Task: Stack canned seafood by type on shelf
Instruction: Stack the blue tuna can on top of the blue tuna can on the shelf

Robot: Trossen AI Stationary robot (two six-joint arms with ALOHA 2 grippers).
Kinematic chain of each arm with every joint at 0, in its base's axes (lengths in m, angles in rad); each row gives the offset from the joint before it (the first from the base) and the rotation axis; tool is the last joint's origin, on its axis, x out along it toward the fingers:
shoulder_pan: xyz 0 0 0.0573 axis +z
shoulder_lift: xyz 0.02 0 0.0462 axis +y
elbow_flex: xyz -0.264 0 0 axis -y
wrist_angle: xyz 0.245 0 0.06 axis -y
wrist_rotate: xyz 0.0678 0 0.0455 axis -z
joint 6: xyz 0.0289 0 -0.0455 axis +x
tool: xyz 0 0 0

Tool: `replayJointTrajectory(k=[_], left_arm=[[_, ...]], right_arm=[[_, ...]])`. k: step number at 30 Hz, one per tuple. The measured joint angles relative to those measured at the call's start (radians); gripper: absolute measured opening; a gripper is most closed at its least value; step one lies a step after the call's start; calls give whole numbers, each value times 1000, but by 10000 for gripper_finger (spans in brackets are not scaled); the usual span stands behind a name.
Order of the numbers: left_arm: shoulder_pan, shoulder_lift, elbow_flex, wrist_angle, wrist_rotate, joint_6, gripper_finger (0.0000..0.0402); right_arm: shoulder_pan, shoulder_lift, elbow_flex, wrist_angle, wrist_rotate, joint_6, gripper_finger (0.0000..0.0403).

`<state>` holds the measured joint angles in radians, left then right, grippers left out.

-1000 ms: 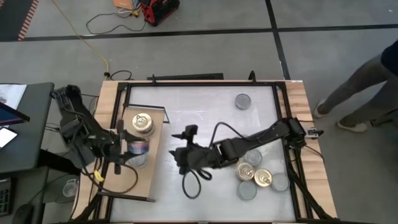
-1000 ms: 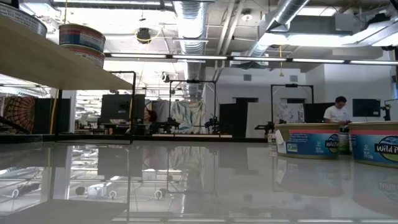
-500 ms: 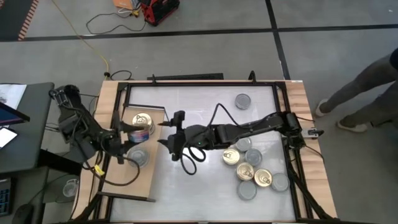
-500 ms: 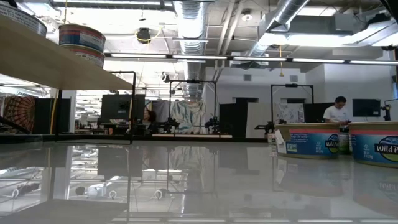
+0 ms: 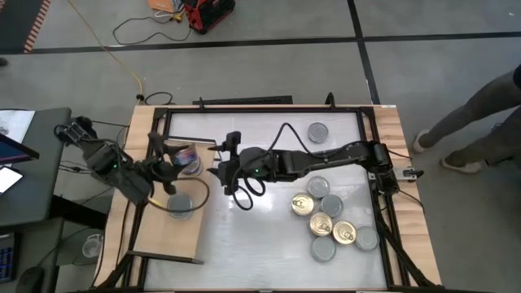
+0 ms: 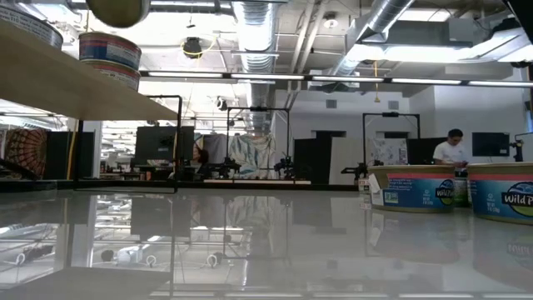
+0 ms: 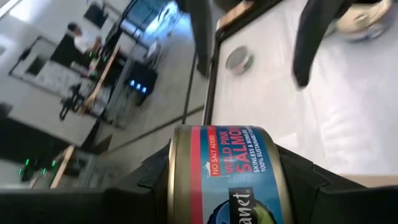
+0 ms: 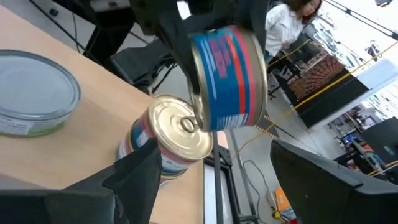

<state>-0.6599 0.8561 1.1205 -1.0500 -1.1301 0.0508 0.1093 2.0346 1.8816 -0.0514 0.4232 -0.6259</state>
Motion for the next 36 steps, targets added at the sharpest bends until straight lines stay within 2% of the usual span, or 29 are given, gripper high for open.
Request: replayJointTrajectory(k=[11,16,18,27,36], left_arm=[[129,24,-82,-16,-1,71,187],[138,22,-82,-19,4,102,187],[138,23,-82,-37,36,105,187],[138,22,-82,-65,67,60,188],[138,23,-82,-59,191,9,245]], right_arm=[[-1,0,0,-38,0,-3,332],[-1,0,0,-66,0,22,332],[-1,0,0,-80,0,33,332],[1,0,0,-94,0,50,332],[1,0,0,-94,0,70,332]])
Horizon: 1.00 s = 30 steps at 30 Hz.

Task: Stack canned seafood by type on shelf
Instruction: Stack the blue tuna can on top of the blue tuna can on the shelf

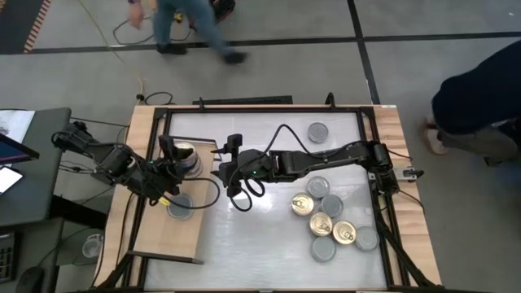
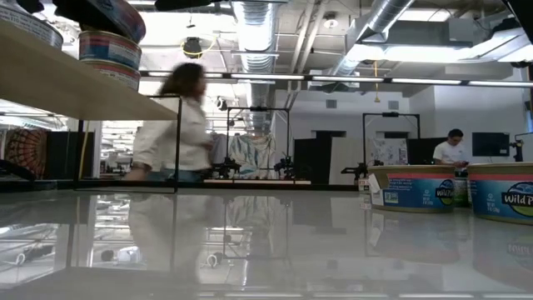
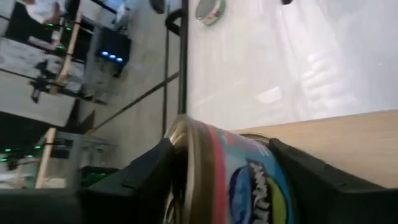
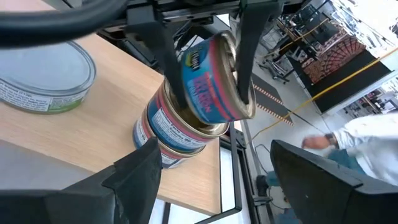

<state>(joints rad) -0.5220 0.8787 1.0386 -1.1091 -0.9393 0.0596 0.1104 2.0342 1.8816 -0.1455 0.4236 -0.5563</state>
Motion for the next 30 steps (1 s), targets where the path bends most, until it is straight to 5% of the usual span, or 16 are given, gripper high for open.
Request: replayJointTrajectory(k=[7,30], left_arm=[[0,0,0,1,0,-9,274],[-9,0,33,119,3,106,275]], right_arm=[[0,0,0,5,0,10,332],[10,-8,6,14,1,2,332]])
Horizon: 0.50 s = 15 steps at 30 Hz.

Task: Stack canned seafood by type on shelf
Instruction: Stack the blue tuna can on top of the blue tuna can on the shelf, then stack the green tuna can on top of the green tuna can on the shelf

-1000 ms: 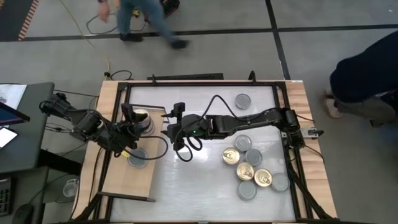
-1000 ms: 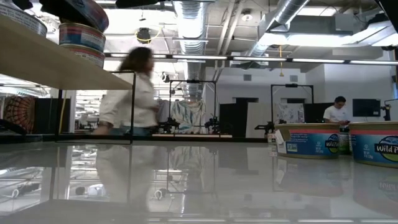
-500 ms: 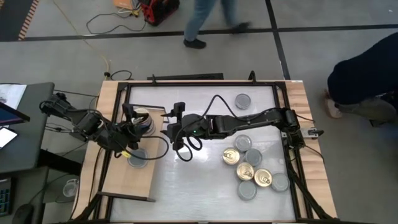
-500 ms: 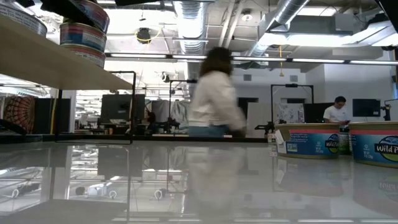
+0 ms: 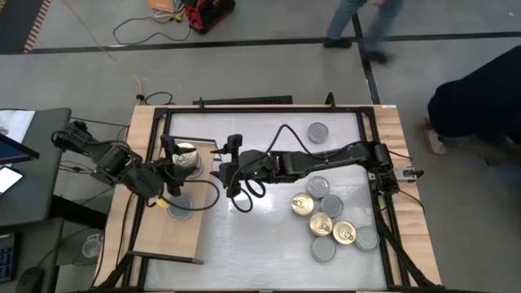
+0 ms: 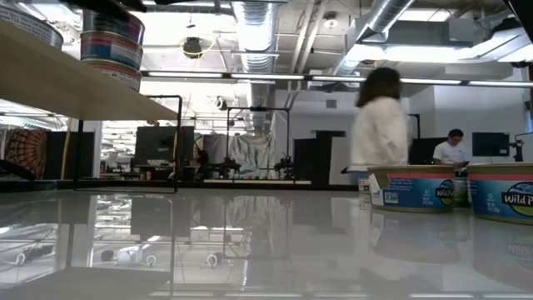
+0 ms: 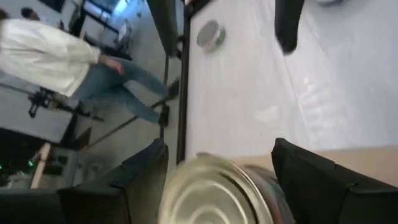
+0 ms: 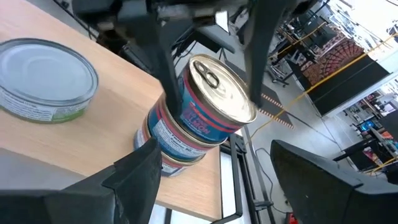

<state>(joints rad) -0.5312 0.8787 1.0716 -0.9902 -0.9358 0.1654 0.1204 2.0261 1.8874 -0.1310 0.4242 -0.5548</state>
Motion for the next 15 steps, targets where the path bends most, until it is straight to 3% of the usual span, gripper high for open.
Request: replayJointTrajectory(k=[5,11,15], left_arm=[[0,4,6,108,21,102,275],[0,41,6,239,370,101,275],[1,57,5,333,470,105,275]], right_arm=[[9,-32,30,-72,4,12,332],[-52,-100,-37,-413,-8,269,331],[-93,-196,-188,-430,-1,364,331]])
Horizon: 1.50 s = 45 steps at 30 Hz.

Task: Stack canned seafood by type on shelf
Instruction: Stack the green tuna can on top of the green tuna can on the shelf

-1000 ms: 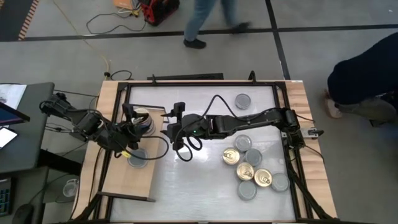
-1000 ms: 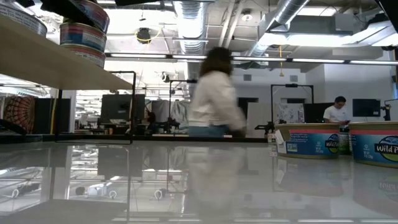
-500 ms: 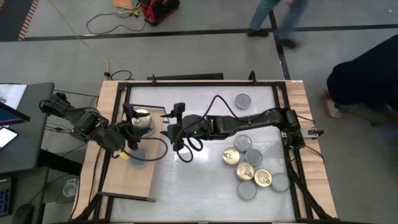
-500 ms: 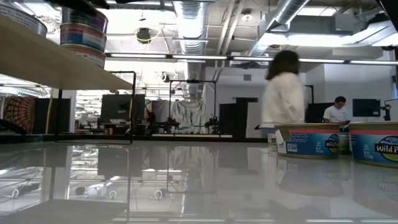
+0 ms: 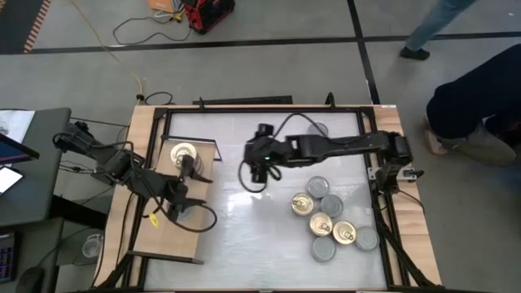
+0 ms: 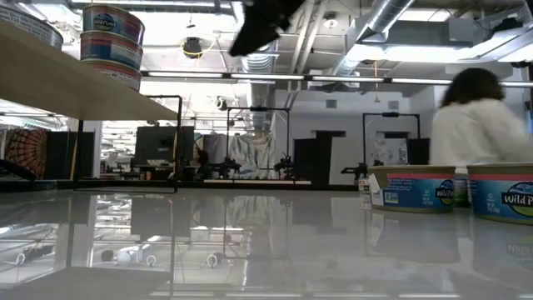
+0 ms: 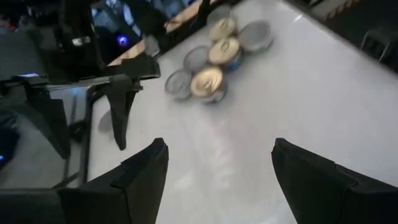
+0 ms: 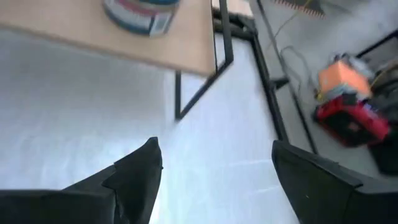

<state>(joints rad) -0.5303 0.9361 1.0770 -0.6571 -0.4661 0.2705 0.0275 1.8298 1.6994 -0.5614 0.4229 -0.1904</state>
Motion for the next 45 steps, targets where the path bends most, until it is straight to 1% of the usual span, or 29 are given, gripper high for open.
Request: replayJointTrajectory(k=[3,6,8,11,13,16,20,23,25,29,32,34,38,45], left_arm=[[10,-5,-28,85,37,20,275],[19,-27,-76,155,44,56,275],[34,-48,-118,232,46,88,275],[70,-67,-178,361,68,121,275],[96,-72,-204,397,80,126,275],[152,-72,-213,428,122,115,275],[231,-55,-214,451,199,84,271],[274,-44,-214,455,229,80,266],[281,-44,-215,459,227,95,264],[272,-44,-215,506,228,100,264],[260,-44,-215,514,226,100,263],[257,-44,-215,514,225,93,263],[257,-44,-215,513,201,65,263],[257,-44,-215,513,122,86,263]], right_arm=[[-29,-109,-164,33,-3,48,331],[-75,-225,-345,126,-3,68,331],[-117,-292,-450,189,-3,92,331],[-196,-358,-563,211,-11,173,331],[-262,-370,-603,178,-18,235,331],[-366,-358,-625,95,-44,284,331],[-494,-335,-625,-36,-143,376,331],[-587,-337,-625,-100,-203,380,331],[-651,-337,-625,-122,-252,367,331],[-797,-337,-638,-146,-387,334,326],[-884,-336,-671,-149,-405,333,316],[-921,-337,-691,-144,-408,332,307],[-975,-336,-725,-143,-446,313,291],[-1006,-336,-764,-89,-503,321,285]])
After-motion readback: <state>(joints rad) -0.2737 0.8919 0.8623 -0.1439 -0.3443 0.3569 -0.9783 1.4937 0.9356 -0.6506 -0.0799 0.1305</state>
